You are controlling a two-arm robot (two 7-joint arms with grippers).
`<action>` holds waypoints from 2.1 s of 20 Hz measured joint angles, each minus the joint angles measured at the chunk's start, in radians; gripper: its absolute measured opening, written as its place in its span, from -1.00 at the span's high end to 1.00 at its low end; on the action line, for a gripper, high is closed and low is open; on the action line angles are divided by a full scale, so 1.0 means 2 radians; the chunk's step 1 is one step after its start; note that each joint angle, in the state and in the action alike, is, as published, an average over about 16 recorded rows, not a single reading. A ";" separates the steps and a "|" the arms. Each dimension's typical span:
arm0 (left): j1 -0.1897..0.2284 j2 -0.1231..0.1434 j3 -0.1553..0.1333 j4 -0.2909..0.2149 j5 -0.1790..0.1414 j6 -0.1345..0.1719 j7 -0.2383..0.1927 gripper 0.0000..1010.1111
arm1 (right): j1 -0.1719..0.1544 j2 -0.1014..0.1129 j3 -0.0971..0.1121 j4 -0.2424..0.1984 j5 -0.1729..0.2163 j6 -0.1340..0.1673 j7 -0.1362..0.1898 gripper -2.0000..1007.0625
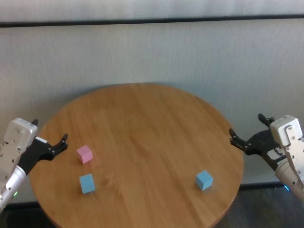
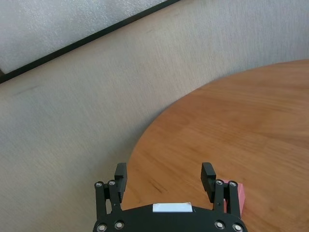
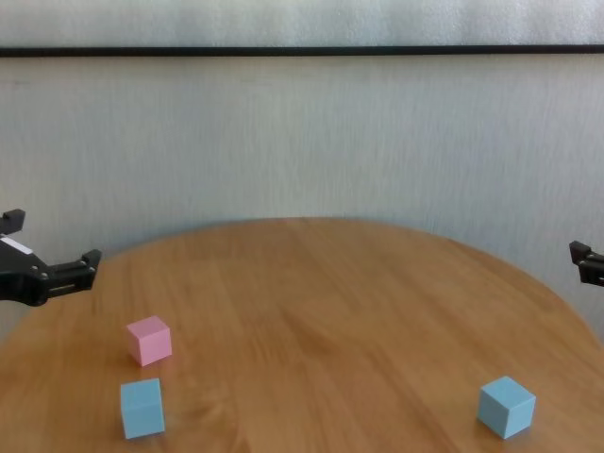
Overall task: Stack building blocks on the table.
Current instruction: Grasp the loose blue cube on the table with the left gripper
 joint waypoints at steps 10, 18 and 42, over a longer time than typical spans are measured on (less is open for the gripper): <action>0.000 0.000 0.000 0.000 0.000 0.000 0.000 -0.98 | 0.000 0.000 0.000 0.000 0.000 0.000 0.000 -1.00; 0.000 0.000 0.000 0.000 0.000 0.000 0.000 -0.98 | 0.000 0.000 0.000 0.000 0.000 0.000 0.000 -1.00; 0.000 0.000 0.000 0.000 0.000 0.000 0.000 -0.98 | 0.000 0.000 0.000 0.000 0.000 0.000 0.000 -1.00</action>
